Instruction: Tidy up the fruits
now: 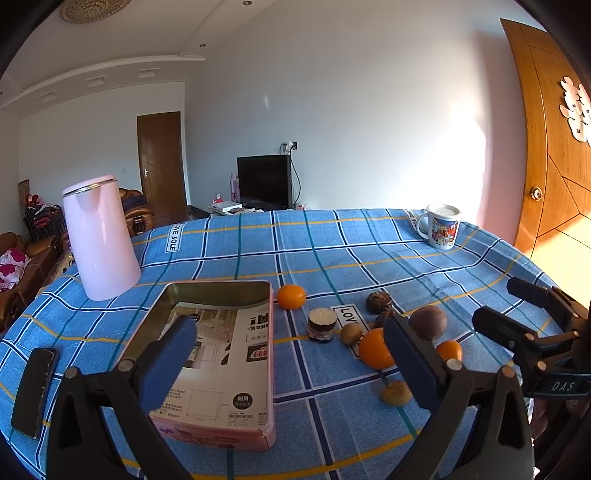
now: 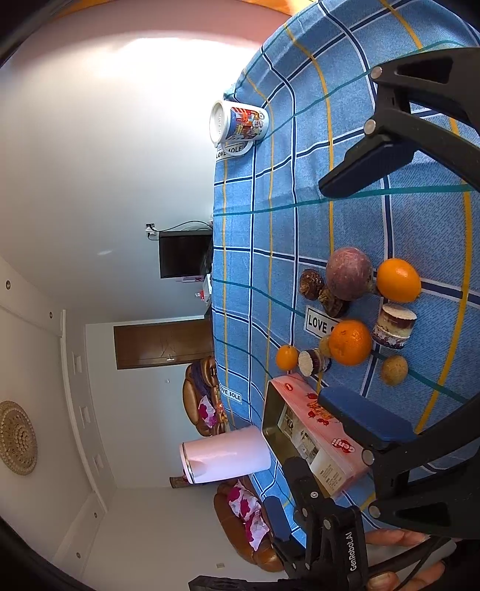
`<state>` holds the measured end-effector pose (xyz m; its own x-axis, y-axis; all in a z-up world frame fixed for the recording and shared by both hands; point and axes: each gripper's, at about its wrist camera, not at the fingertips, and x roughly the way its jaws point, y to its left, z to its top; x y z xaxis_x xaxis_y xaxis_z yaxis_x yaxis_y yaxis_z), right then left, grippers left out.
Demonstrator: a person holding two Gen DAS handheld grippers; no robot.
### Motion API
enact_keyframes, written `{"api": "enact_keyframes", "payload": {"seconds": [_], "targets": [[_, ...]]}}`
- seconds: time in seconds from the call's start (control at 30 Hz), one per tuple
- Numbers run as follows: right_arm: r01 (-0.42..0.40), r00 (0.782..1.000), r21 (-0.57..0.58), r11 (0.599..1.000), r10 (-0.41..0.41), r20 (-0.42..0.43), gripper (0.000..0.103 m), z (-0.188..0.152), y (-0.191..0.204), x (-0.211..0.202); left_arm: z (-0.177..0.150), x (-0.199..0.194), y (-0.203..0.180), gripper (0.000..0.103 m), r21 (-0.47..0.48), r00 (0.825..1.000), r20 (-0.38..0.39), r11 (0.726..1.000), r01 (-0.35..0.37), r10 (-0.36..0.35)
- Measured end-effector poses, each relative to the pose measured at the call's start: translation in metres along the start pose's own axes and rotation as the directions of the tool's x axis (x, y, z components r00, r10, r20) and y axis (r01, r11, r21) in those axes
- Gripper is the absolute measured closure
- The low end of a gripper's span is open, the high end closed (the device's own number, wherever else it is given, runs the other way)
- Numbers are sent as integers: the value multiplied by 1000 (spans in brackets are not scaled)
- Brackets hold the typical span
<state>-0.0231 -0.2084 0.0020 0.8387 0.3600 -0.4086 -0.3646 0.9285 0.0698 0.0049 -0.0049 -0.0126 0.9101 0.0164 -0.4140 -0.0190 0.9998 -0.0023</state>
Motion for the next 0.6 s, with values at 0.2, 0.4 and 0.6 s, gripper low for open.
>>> {"api": "enact_keyframes", "payload": {"seconds": [0.2, 0.4, 0.6], "targets": [[-3, 1000, 4, 1000, 3, -1, 1, -1, 0, -1, 0, -1, -2, 0, 3, 1000, 2, 1000, -6, 6], [-4, 1000, 5, 1000, 4, -3, 1, -2, 0, 0, -1, -1, -3, 0, 4, 1000, 1, 1000, -6, 6], [-5, 1000, 6, 1000, 5, -4, 1, -2, 0, 0, -1, 0, -4, 0, 5, 1000, 1, 1000, -7, 7]]}}
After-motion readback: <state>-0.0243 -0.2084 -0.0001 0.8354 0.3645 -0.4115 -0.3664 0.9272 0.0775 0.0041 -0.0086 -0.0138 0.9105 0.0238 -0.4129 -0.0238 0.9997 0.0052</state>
